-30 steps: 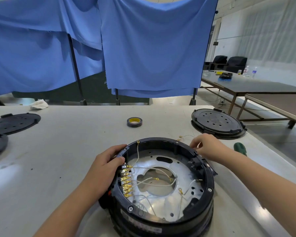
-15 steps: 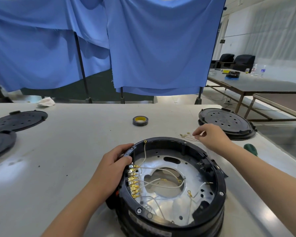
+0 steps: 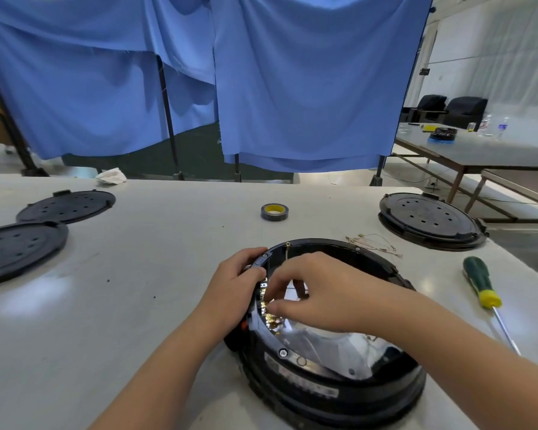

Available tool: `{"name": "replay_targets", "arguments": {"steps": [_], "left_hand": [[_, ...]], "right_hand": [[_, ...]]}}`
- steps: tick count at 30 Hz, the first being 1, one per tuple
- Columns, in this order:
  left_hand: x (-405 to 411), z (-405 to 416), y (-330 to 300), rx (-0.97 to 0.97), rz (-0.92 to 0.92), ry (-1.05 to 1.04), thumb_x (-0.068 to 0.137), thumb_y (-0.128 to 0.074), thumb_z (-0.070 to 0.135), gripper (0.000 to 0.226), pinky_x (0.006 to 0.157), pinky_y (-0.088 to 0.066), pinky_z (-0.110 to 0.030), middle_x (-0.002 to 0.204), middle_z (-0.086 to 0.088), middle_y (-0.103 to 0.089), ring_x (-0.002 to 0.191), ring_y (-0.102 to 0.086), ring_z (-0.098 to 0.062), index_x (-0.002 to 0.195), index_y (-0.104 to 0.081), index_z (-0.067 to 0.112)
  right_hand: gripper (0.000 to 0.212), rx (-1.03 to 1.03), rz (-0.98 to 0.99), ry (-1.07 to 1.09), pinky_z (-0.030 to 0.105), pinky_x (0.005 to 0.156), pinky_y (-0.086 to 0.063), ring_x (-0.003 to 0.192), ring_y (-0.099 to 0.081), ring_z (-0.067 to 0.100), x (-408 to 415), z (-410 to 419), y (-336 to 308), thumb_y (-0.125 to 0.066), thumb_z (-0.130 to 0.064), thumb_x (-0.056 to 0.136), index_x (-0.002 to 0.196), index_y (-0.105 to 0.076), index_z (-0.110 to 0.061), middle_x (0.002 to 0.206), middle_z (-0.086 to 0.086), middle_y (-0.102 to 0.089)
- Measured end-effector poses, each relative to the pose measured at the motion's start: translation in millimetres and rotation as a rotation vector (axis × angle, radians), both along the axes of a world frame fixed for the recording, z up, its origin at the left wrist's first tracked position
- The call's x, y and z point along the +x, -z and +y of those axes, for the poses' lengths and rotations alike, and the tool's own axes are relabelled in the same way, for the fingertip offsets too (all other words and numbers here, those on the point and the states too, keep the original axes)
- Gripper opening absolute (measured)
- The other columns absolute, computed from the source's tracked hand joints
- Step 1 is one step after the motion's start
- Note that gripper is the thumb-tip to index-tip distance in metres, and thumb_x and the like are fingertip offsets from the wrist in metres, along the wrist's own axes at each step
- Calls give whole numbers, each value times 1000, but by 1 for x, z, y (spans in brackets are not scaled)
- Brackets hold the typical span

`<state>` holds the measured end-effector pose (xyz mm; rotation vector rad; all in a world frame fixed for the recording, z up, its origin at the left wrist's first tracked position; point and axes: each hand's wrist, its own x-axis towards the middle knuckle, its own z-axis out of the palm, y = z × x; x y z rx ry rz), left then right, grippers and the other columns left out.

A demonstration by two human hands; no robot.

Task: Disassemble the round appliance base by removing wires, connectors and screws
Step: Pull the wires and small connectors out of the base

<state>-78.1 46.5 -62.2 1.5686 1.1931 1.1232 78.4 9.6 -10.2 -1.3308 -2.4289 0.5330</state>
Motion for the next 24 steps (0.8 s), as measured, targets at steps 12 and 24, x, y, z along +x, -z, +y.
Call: {"name": "replay_targets", "arguments": {"steps": [12, 24], "left_hand": [[0, 2, 2, 16, 6, 5, 87, -50, 1, 38, 90, -49, -30, 108, 6, -68, 101, -63, -10, 116, -64, 21], [1, 2, 2, 36, -2, -3, 86, -50, -1, 37, 77, -51, -24, 97, 7, -71, 91, -66, -12, 101, -65, 29]], "right_hand": [[10, -47, 175, 89, 17, 66, -43, 73, -52, 0, -2, 4, 18, -72, -24, 82, 81, -73, -35, 79, -22, -64], [17, -16, 119, 213, 15, 59, -46, 64, -60, -2, -8, -8, 17, -70, -21, 81, 70, -67, -34, 64, -12, -66]]}}
